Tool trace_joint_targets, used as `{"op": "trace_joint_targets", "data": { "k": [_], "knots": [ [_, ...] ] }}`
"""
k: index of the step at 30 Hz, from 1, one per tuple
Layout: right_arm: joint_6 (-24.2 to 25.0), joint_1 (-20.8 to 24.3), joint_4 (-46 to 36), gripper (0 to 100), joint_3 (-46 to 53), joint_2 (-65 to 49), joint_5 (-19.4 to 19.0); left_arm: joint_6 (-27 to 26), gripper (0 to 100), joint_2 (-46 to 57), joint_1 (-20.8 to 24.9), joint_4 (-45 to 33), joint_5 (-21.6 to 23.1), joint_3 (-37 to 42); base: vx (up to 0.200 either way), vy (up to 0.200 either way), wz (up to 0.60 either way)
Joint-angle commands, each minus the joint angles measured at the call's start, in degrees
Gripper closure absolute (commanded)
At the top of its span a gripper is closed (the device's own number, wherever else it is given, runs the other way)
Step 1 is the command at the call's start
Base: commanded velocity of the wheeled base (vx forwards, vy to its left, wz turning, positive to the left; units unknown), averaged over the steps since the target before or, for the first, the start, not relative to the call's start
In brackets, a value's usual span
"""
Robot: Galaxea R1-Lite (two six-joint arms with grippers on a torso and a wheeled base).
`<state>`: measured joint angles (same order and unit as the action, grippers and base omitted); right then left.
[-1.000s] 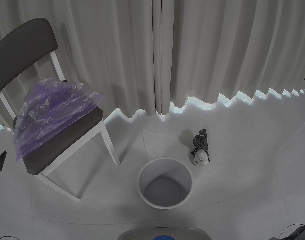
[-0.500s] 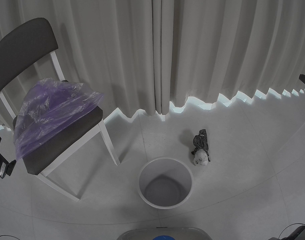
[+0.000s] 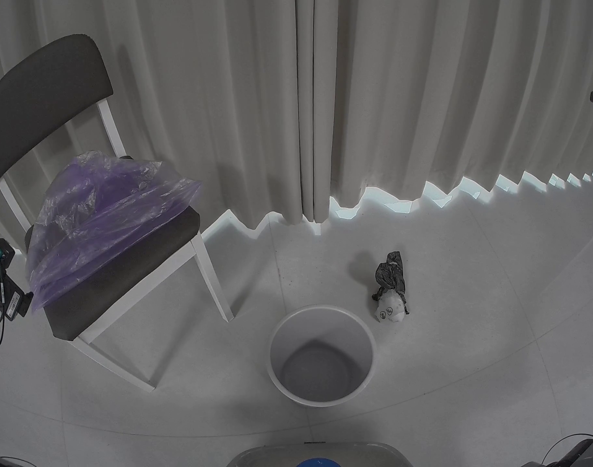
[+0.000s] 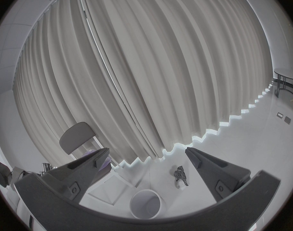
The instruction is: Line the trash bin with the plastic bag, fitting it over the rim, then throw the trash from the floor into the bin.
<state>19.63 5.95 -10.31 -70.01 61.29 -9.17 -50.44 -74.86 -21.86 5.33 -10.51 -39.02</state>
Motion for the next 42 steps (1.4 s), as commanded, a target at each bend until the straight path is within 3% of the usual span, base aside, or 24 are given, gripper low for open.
{"op": "trace_joint_targets", "data": {
  "k": [1, 38, 42],
  "knots": [
    [0.0, 0.1, 0.1, 0, -0.7, 2.0, 0.0, 0.0, 0, -4.2, -1.7, 0.1, 0.0, -0.1, 0.0, 0.0, 0.0],
    [-0.8, -0.2, 5.7, 0, -2.1, 2.1, -0.4, 0.2, 0, -19.4, -1.8, 17.5, -1.4, -0.5, 0.0, 0.0, 0.0],
    [-0.8, -0.2, 5.7, 0, -1.1, 1.5, -0.3, -0.3, 0, -20.8, -2.0, 25.7, -2.5, 3.1, 0.0, 0.0, 0.0]
  ]
}}
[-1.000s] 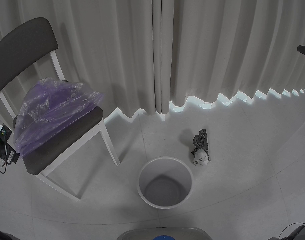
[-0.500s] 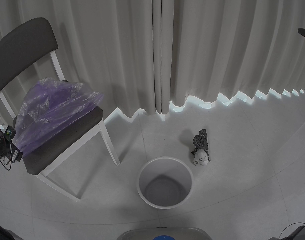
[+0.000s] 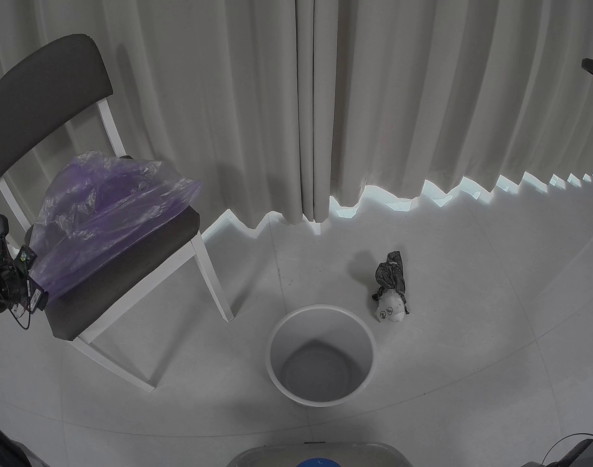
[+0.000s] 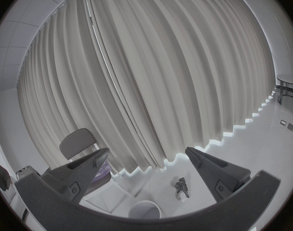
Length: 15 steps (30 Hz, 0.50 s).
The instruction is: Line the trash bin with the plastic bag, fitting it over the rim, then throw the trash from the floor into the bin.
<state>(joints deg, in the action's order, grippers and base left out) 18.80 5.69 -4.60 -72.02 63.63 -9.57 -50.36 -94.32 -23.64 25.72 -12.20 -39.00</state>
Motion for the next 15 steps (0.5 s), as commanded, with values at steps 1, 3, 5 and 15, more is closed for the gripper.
{"op": "trace_joint_targets", "data": {
  "k": [1, 3, 5, 15],
  "knots": [
    [0.0, 0.0, 0.1, 0, 1.2, -0.9, 0.2, -0.4, 0, -2.2, -0.3, 8.3, -1.2, 4.1, 0.0, 0.0, 0.0],
    [0.0, 0.0, 0.3, 0, 1.6, -1.3, 0.2, -1.0, 0, -3.6, -0.3, 14.5, -1.9, 6.1, 0.0, 0.0, 0.0],
    [0.0, 0.0, 0.4, 0, 2.0, -1.9, -0.1, -2.1, 0, -4.4, -0.4, 18.9, -1.9, 7.6, 0.0, 0.0, 0.0],
    [-0.5, 0.0, 0.7, 0, 2.2, -3.4, -0.4, -5.6, 0, -4.6, -1.9, 28.1, -1.9, 12.5, 0.0, 0.0, 0.0]
  ]
}}
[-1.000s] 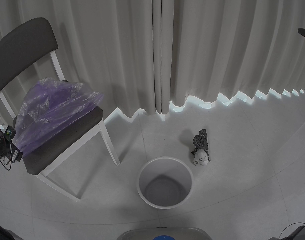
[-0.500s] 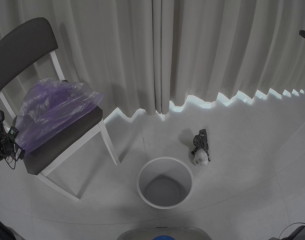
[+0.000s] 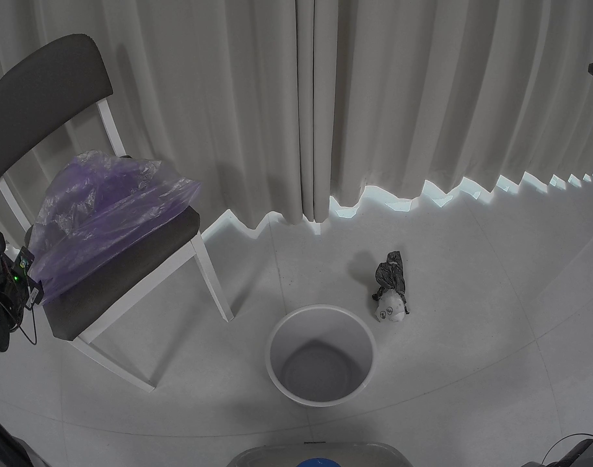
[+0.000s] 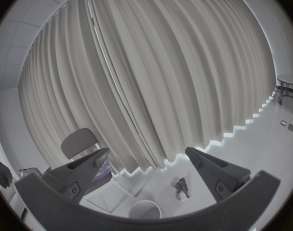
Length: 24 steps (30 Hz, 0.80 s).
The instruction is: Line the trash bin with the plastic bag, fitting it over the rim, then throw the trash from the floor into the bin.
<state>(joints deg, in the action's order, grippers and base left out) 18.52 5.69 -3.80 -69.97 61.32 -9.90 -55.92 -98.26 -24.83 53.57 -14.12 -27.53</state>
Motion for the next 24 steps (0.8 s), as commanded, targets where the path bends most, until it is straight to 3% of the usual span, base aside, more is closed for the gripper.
{"op": "trace_joint_targets", "data": {
  "k": [1, 23, 24],
  "knots": [
    [-0.3, 0.0, -0.2, 0, 0.3, -1.1, -0.1, -0.1, 0, -0.6, -0.8, 0.2, 0.1, 1.1, 0.0, 0.0, 0.0],
    [-0.9, 0.0, -0.2, 0, 0.4, -2.3, -0.1, 0.0, 0, -2.0, -2.4, 0.4, 0.8, -0.3, 0.0, 0.0, 0.0],
    [-0.9, 0.0, -0.3, 0, 0.5, -2.4, -0.2, 0.0, 100, -2.0, -2.3, 0.5, 0.8, -0.2, 0.0, 0.0, 0.0]
  ]
}}
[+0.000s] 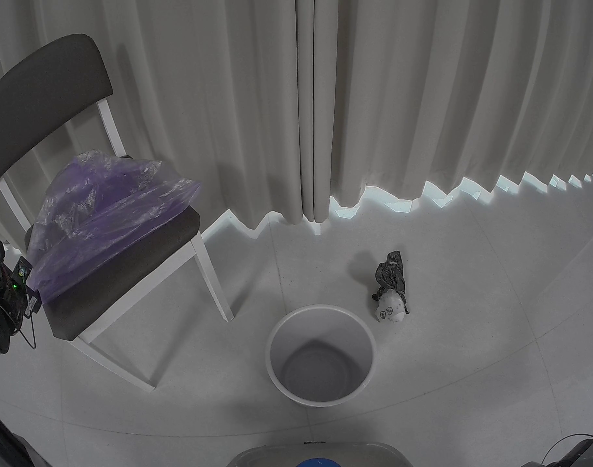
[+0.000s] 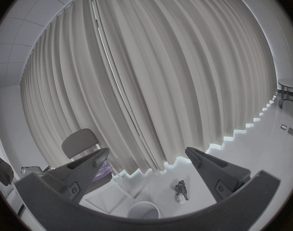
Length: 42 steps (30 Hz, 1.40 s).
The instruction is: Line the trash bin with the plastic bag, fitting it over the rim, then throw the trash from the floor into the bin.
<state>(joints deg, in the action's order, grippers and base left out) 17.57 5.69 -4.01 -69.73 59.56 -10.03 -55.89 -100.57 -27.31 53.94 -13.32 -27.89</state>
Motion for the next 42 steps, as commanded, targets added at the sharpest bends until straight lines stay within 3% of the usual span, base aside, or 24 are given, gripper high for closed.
{"op": "trace_joint_targets", "data": {
  "k": [1, 14, 28, 34, 36, 37, 42],
  "knots": [
    [0.0, 0.0, -0.1, 0, 0.2, -0.8, -0.1, 0.1, 100, 0.3, 0.2, 0.1, 0.0, 0.1, 0.0, 0.0, 0.0],
    [-2.2, 0.1, 0.0, 0, 0.8, -0.1, -0.1, 0.4, 100, 0.7, 0.5, 0.3, 0.1, 0.4, 0.0, 0.0, 0.0],
    [-5.3, 0.3, -0.7, 0, 0.5, -0.2, -0.1, 3.7, 100, 7.6, -0.1, -3.5, 4.6, -3.7, 0.0, 0.0, 0.0],
    [-7.3, 1.1, -2.0, 0, 1.4, 0.0, -0.1, 14.1, 100, 19.4, 0.9, -23.8, 11.7, -11.7, 0.0, 0.0, 0.0],
    [-7.3, 1.1, -2.0, 0, 1.4, 0.0, -0.1, 14.1, 100, 19.4, 0.9, -23.8, 11.7, -11.7, 0.0, 0.0, 0.0],
    [-9.5, 6.9, -3.5, 0, 4.7, 0.3, 1.0, 18.3, 100, 24.3, 1.6, -33.6, 14.5, -16.2, 0.0, 0.0, 0.0],
    [-10.7, 12.1, -3.1, 0, 6.8, 4.0, 5.0, 25.6, 100, 29.9, 4.5, -45.4, 17.5, -23.0, 0.0, 0.0, 0.0]
  ]
}}
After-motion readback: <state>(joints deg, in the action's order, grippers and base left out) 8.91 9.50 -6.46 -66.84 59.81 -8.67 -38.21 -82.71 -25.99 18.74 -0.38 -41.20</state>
